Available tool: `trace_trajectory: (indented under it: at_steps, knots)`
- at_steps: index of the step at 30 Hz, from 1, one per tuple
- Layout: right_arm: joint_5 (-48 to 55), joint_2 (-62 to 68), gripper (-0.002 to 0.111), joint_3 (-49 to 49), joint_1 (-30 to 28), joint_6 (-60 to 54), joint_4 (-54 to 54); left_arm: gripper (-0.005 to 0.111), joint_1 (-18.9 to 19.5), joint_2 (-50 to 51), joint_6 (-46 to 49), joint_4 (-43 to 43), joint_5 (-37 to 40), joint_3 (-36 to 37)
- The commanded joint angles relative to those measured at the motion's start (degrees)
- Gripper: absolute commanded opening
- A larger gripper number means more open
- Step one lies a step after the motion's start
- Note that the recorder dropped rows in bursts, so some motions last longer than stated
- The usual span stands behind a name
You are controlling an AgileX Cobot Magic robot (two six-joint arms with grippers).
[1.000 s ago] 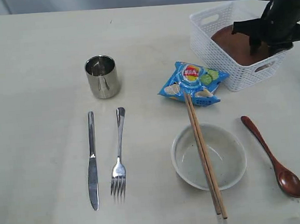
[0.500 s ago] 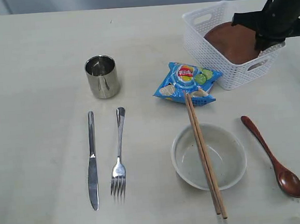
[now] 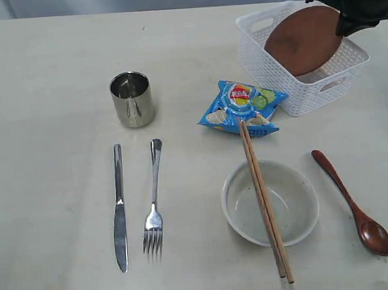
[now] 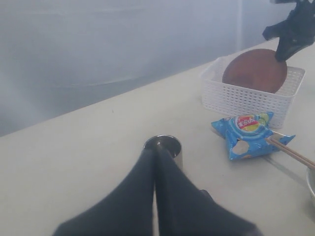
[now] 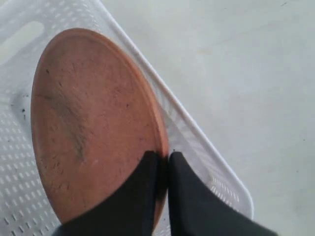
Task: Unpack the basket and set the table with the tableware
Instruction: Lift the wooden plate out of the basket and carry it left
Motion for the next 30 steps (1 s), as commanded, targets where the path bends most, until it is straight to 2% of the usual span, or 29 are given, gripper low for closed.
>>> trace_trajectory:
  at_steps: [1,18,30]
  knots:
    - [-0.2,-1.7,0.0,-0.1,-0.2,-0.3,0.8,0.0,-0.2,-0.4,-0.2,0.2,-0.3,0.3]
    - [0.3,-7.6,0.0,-0.1,-0.2,-1.3,1.9,0.0,-0.2,-0.4,-0.2,0.2,-0.4,0.3]
    - [2.7,-11.5,0.0,-0.1,-0.2,-13.5,15.0,0.0,-0.2,-0.4,-0.2,0.1,-1.7,0.3]
